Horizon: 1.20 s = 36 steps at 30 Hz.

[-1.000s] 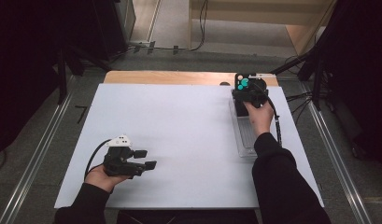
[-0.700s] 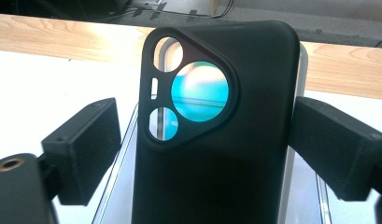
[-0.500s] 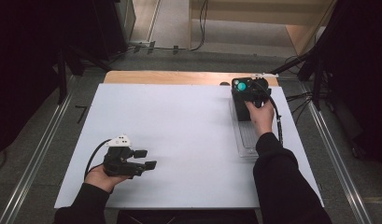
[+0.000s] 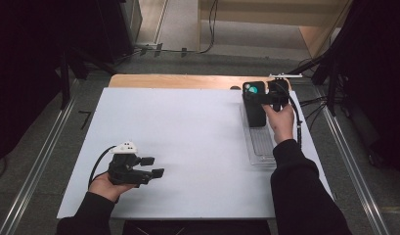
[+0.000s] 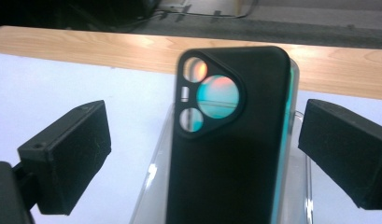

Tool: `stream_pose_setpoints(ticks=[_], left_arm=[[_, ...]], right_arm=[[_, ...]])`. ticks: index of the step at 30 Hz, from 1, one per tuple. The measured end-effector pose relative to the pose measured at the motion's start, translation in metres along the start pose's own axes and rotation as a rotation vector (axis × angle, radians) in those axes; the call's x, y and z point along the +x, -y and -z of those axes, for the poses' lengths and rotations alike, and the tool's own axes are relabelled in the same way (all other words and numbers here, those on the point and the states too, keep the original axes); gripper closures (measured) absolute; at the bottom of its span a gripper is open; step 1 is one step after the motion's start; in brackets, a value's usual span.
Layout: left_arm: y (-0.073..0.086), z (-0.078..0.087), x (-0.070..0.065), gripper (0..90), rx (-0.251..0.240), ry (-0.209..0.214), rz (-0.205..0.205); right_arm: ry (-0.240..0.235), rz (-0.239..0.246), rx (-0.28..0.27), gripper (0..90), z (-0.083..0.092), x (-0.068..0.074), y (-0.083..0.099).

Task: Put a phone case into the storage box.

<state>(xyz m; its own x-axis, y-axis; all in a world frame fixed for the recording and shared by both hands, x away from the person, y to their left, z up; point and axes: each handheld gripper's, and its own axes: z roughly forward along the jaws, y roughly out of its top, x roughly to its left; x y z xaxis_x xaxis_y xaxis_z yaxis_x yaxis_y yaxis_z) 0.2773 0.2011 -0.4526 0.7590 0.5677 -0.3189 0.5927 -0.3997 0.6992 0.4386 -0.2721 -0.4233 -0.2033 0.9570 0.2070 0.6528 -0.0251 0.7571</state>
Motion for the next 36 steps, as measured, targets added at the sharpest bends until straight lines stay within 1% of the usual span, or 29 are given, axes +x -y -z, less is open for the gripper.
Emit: stream_pose_setpoints(ticks=[2, 4, 7, 9, 11, 12, 16, 19, 20, 22, 25, 27, 28, 30, 32, 34, 36], left_arm=[[0.000, 0.000, 0.000, 34.2, -0.002, 0.000, 0.000], [-0.001, 0.000, 0.000, 34.2, -0.006, 0.000, 0.003], [-0.002, 0.000, 0.001, 34.2, -0.005, 0.001, -0.001], [-0.003, 0.000, 0.002, 34.1, -0.007, 0.003, 0.003], [-0.004, 0.000, 0.003, 34.1, -0.008, 0.006, -0.002], [-0.005, 0.000, 0.003, 34.1, -0.014, 0.007, 0.003], [-0.006, 0.000, 0.005, 34.1, -0.005, 0.011, -0.005], [-0.006, 0.000, 0.006, 34.1, -0.010, 0.015, 0.001], [-0.006, 0.000, 0.006, 34.1, -0.010, 0.017, 0.001], [-0.007, 0.000, 0.007, 34.1, -0.008, 0.018, -0.001], [-0.007, 0.000, 0.008, 34.1, -0.002, 0.022, -0.001], [-0.007, 0.000, 0.008, 34.1, -0.008, 0.021, 0.003], [-0.008, 0.000, 0.009, 34.1, -0.006, 0.021, 0.004], [-0.008, 0.000, 0.010, 34.1, -0.005, 0.019, 0.002], [-0.008, 0.001, 0.010, 34.1, -0.003, 0.019, 0.002], [-0.008, 0.001, 0.010, 34.1, -0.005, 0.022, 0.002], [-0.008, 0.002, 0.011, 34.1, -0.008, 0.020, 0.003]], right_arm=[[-0.022, -0.002, -0.003, 1.2, 0.006, 0.002, -0.002], [-0.036, -0.008, 0.006, 1.3, 0.010, 0.005, -0.003], [-0.056, 0.010, 0.016, 1.3, 0.015, 0.011, -0.004], [-0.081, 0.016, 0.026, 1.5, 0.017, 0.017, -0.003], [-0.112, 0.020, 0.037, 2.9, 0.019, 0.022, -0.003], [-0.126, 0.024, 0.044, 3.0, 0.019, 0.025, -0.002], [-0.149, 0.049, 0.057, 4.1, 0.020, 0.037, 0.000], [-0.175, 0.068, 0.072, 4.5, 0.021, 0.043, 0.002], [-0.186, 0.078, 0.077, 5.9, 0.020, 0.045, 0.003], [-0.205, 0.092, 0.101, 7.3, 0.020, 0.049, 0.006], [-0.229, 0.105, 0.115, 7.4, 0.020, 0.055, 0.011], [-0.247, 0.120, 0.126, 8.0, 0.021, 0.058, 0.014], [-0.246, 0.129, 0.134, 13.6, 0.022, 0.061, 0.016], [-0.225, 0.148, 0.152, 14.8, 0.023, 0.065, 0.020], [-0.220, 0.157, 0.161, 14.8, 0.024, 0.066, 0.024], [-0.235, 0.152, 0.166, 15.0, 0.026, 0.068, 0.026], [-0.254, 0.148, 0.172, 18.4, 0.027, 0.070, 0.028]])
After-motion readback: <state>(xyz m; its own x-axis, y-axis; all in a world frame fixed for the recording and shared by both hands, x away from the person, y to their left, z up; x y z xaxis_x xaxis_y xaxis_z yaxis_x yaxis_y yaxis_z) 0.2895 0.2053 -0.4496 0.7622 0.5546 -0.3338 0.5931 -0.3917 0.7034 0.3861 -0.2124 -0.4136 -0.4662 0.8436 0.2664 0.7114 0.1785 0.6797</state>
